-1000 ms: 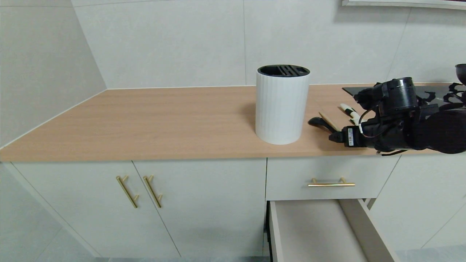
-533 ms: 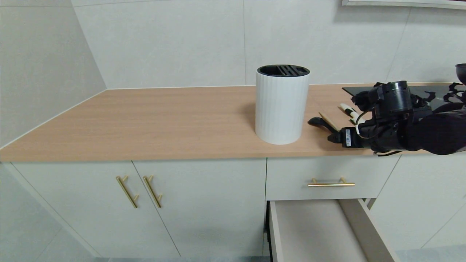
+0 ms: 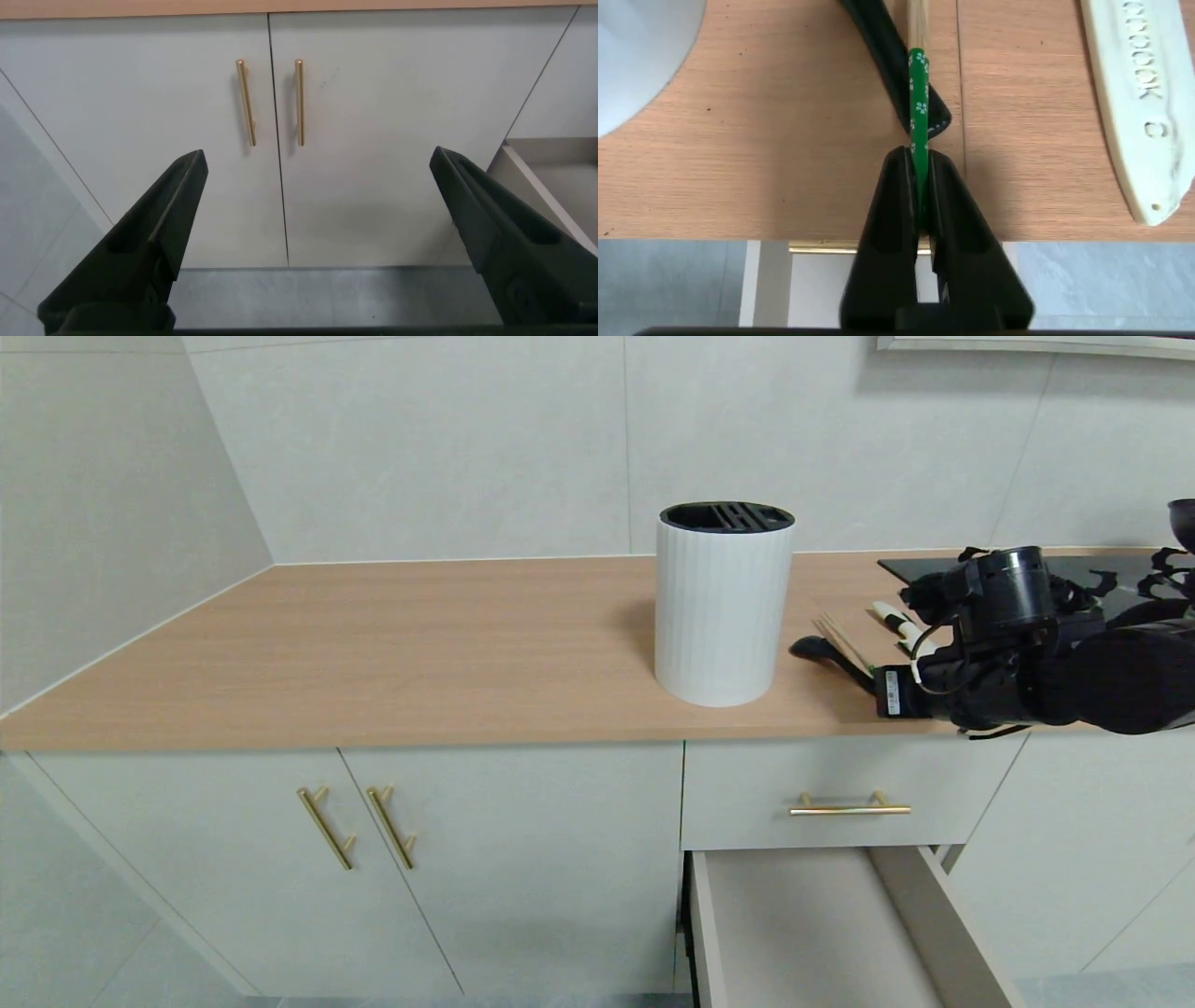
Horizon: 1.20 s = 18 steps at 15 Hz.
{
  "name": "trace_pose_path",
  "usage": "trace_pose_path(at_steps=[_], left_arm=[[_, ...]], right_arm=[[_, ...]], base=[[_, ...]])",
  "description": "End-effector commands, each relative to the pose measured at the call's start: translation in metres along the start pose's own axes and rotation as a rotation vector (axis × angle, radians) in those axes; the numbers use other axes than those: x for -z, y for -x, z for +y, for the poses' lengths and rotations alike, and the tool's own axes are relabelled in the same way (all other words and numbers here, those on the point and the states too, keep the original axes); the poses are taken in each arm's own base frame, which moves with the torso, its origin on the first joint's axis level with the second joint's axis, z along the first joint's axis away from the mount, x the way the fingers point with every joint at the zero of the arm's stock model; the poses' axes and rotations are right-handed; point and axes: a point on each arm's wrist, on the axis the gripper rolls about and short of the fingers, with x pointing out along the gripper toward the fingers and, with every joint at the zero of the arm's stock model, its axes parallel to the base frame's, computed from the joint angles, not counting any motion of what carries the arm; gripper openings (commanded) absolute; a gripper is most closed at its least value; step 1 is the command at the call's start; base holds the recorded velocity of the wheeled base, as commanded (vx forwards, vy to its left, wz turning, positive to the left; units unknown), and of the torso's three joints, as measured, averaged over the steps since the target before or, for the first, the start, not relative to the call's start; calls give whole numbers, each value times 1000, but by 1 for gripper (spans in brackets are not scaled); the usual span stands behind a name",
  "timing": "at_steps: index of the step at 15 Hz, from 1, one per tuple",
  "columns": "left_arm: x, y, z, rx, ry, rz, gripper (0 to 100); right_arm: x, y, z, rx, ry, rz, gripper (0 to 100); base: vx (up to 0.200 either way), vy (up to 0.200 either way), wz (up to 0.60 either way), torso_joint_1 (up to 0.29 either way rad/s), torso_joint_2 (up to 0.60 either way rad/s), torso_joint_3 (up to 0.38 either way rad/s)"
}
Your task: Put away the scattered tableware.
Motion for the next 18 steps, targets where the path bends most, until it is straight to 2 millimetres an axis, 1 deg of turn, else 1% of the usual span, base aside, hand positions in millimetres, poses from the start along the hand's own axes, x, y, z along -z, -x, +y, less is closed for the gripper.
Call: trace_pose_path(at_steps=[1,3,5,7,8,9,10,12,14,15,16,18], left_arm=[[0,0,0,0,0,0,100],[0,0,0,0,0,0,100],[0,0,0,0,0,0,100],[0,0,0,0,0,0,100],[0,0,0,0,0,0,100],[0,0,0,0,0,0,100],[0,0,0,0,0,0,100],[0,0,0,0,0,0,100],[0,0,0,0,0,0,100],[0,0,0,0,0,0,100],[0,0,0,0,0,0,100],[0,0,0,0,0,0,100]], right_arm=[[-2,3,0,-1,-3,-8,0],[-7,16,-2,-8,-9,-36,0],[-13,45,-8,-22,-18,-75,0],[-16,85,-13,-58,-20,-97,0],[-14,105,-17,-104,-19,-90,0],[-12,115,-18,-140,-14,-80,0],[-8,140,-19,-219,-1,-51,0],[4,173,-20,-271,18,27,0],[15,196,-25,-348,32,80,0],[20,203,-27,-388,38,103,0],[25,212,-29,-468,46,125,0],[29,216,-29,-556,54,140,0]], base=[[0,0,0,0,0,0],[0,0,0,0,0,0],[0,0,0,0,0,0],[0,0,0,0,0,0],[0,0,0,0,0,0],[0,0,0,0,0,0],[0,0,0,0,0,0],[0,0,0,0,0,0],[0,0,0,0,0,0],[0,0,0,0,0,0],[0,0,0,0,0,0],[0,0,0,0,0,0]])
